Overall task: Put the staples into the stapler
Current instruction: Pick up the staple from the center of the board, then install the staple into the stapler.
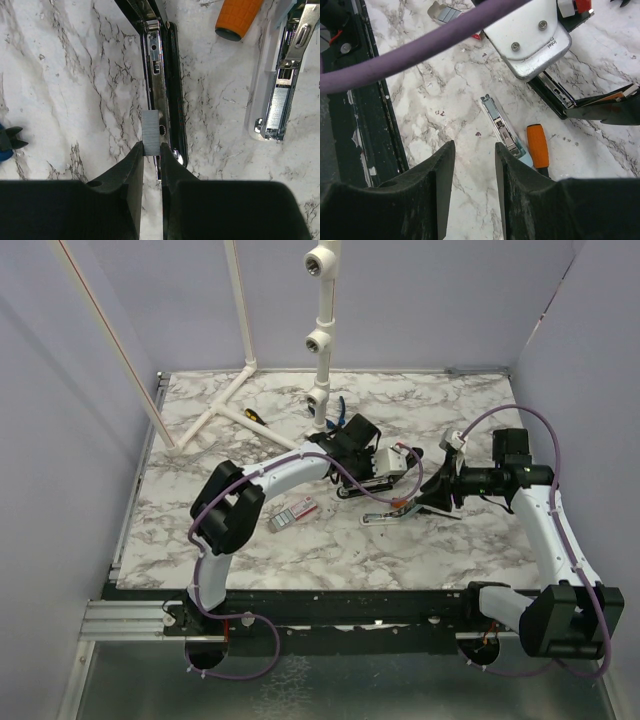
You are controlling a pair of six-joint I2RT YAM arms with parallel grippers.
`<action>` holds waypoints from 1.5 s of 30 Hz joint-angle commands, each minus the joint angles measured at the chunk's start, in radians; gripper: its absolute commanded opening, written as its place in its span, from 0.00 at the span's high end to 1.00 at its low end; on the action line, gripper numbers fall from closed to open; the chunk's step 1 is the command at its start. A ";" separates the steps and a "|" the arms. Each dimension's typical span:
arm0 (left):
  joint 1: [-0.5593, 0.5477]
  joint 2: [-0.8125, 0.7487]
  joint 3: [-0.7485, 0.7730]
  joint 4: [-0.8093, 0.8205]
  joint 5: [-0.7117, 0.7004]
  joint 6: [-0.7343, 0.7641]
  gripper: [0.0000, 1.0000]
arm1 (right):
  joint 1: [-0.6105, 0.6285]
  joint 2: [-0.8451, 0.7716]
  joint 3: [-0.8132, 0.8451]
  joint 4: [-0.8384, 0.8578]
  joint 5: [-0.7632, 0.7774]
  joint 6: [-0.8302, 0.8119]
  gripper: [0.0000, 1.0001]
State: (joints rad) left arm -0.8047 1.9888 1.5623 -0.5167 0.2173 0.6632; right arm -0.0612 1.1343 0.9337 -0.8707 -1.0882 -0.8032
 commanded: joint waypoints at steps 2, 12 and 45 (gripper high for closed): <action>0.008 0.044 0.054 -0.089 -0.016 0.014 0.90 | -0.015 0.006 -0.006 -0.041 -0.036 -0.026 0.58; 0.036 0.091 0.134 -0.177 0.053 0.039 0.91 | -0.027 0.028 0.000 -0.076 -0.056 -0.057 0.58; 0.067 0.169 0.263 -0.298 0.165 0.035 0.96 | -0.043 0.041 0.001 -0.108 -0.070 -0.087 0.58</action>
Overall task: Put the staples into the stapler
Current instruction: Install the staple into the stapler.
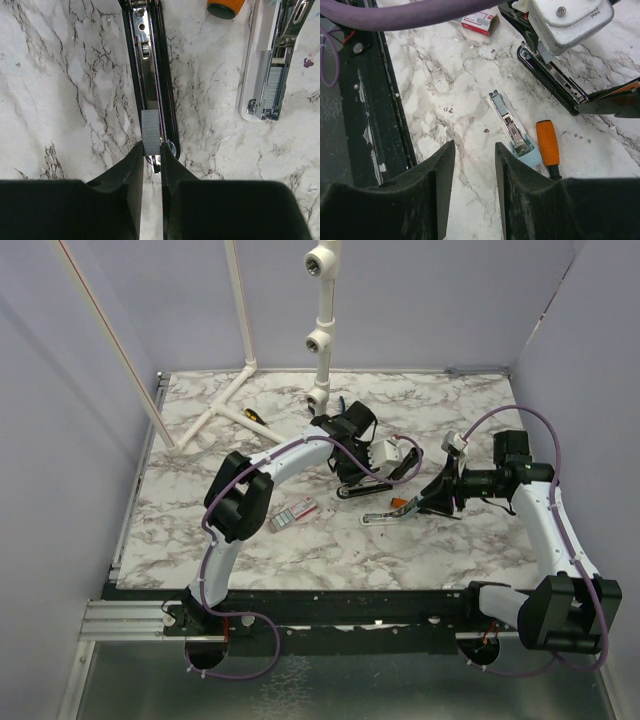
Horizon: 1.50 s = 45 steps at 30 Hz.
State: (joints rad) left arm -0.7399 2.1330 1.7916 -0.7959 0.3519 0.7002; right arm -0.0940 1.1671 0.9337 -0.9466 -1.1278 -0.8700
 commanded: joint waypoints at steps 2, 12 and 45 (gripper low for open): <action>0.003 0.028 0.038 -0.021 0.032 -0.002 0.96 | -0.010 0.008 0.002 -0.033 -0.032 -0.020 0.58; 0.004 0.045 0.061 -0.034 0.039 -0.004 0.96 | -0.013 0.012 0.001 -0.040 -0.035 -0.027 0.58; 0.008 0.065 0.097 -0.067 0.063 0.000 0.96 | -0.019 0.028 0.004 -0.062 -0.048 -0.044 0.58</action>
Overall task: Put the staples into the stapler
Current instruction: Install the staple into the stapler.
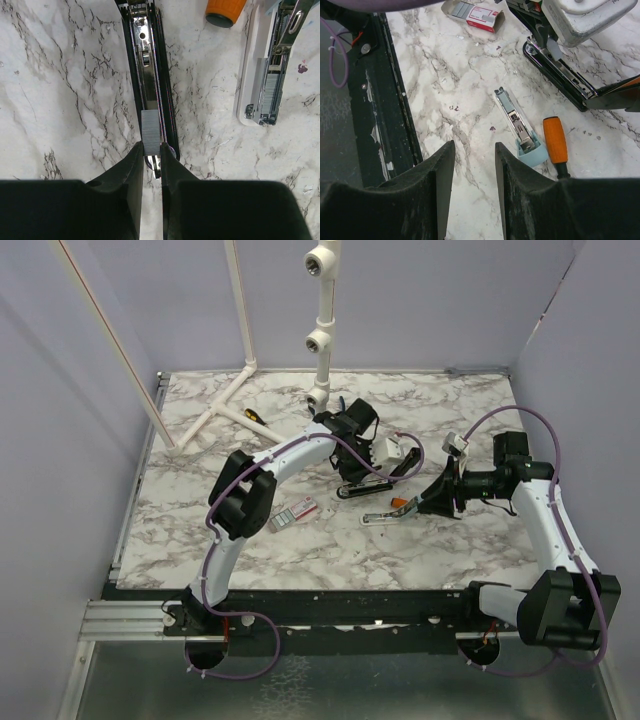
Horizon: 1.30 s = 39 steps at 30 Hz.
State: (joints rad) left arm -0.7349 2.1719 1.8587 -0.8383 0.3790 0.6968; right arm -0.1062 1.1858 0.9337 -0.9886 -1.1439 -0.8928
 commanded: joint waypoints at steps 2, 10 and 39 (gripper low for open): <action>0.005 0.028 0.028 -0.027 0.037 0.004 0.96 | -0.007 0.009 0.004 -0.021 -0.031 -0.021 0.58; 0.005 0.031 0.029 -0.030 0.039 0.007 0.96 | -0.009 0.011 0.004 -0.025 -0.036 -0.026 0.58; 0.006 0.054 0.053 -0.053 0.037 0.011 0.96 | -0.014 0.017 0.006 -0.035 -0.041 -0.035 0.58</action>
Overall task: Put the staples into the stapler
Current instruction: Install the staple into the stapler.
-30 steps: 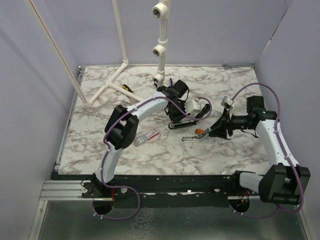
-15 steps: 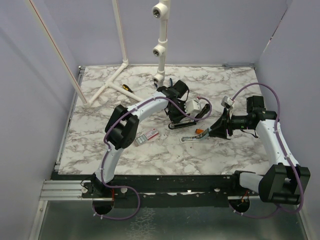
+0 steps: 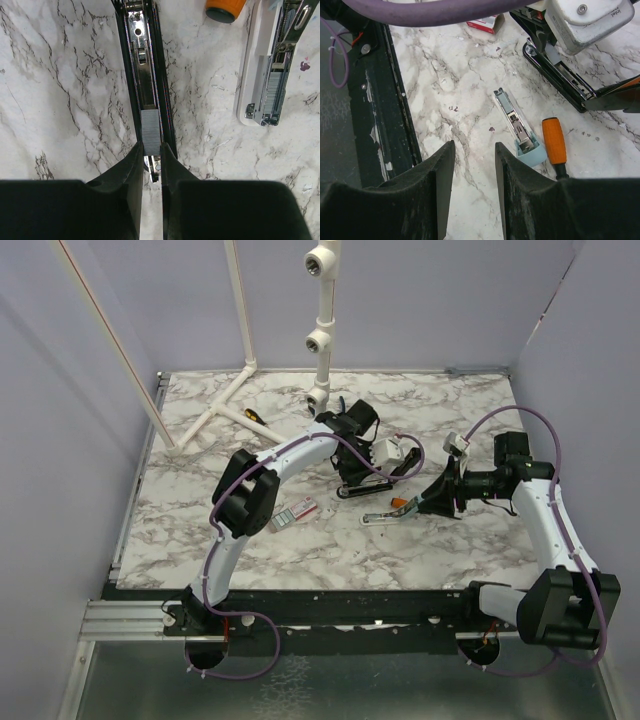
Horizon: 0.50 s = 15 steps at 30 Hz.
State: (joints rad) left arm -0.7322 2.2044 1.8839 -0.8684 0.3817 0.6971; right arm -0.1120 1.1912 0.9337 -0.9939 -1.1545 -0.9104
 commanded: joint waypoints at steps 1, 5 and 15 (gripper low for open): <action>0.003 0.021 0.027 -0.023 0.034 0.011 0.96 | -0.009 0.012 0.006 -0.031 -0.031 -0.017 0.58; 0.004 0.027 0.033 -0.024 0.034 0.013 0.96 | -0.008 0.013 0.006 -0.034 -0.033 -0.019 0.58; 0.003 0.038 0.047 -0.033 0.033 0.015 0.96 | -0.011 0.013 0.006 -0.034 -0.032 -0.019 0.58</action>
State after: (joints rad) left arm -0.7322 2.2166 1.8969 -0.8791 0.3859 0.6998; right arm -0.1135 1.1976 0.9337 -0.9977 -1.1610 -0.9138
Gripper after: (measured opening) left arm 0.168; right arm 0.418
